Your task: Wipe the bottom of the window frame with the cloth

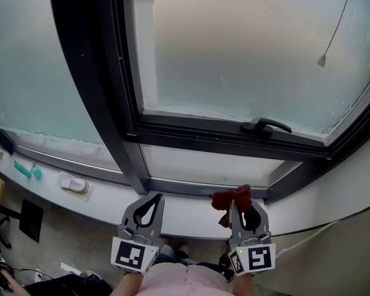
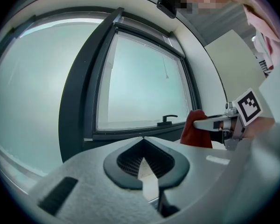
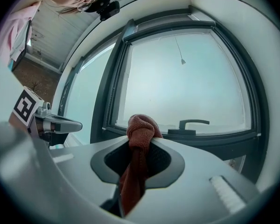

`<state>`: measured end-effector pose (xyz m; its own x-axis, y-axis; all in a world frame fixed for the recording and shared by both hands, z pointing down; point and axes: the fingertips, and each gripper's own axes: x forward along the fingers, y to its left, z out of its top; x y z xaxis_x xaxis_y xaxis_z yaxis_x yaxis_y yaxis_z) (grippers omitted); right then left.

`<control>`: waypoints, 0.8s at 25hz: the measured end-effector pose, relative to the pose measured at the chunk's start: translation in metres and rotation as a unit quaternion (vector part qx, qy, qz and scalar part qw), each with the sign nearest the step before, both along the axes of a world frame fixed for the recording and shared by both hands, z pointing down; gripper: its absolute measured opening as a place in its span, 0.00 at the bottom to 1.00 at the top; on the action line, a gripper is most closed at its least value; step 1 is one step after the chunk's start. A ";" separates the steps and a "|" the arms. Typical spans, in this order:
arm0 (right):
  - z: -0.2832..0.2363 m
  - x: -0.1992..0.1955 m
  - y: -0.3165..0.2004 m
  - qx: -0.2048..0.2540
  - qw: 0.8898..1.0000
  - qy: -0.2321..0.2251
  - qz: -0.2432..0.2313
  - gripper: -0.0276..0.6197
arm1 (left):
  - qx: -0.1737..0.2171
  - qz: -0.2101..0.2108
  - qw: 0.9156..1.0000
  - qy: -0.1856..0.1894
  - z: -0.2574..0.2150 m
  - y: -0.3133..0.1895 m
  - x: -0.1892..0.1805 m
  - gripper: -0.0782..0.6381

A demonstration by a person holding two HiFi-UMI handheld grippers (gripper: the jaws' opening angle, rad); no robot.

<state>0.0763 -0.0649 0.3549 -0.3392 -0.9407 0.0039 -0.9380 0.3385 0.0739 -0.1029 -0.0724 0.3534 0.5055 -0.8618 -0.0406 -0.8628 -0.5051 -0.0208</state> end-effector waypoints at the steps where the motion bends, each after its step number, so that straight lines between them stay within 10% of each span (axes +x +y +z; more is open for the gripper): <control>1: -0.004 -0.003 -0.004 0.007 1.000 -0.002 -0.002 0.16 | 0.003 0.001 1.000 0.000 -0.002 -0.001 -0.001 0.10; 20: -0.097 -0.151 -0.145 0.101 0.992 -0.016 -0.077 0.16 | 0.003 -0.016 1.000 -0.005 -0.016 -0.039 -0.075 0.10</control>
<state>-0.0742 -0.2100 0.2577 -0.4755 -0.8587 -0.1912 -0.8795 0.4589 0.1262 -0.1776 -0.1111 0.3370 0.4775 -0.8777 -0.0400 -0.8786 -0.4765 -0.0327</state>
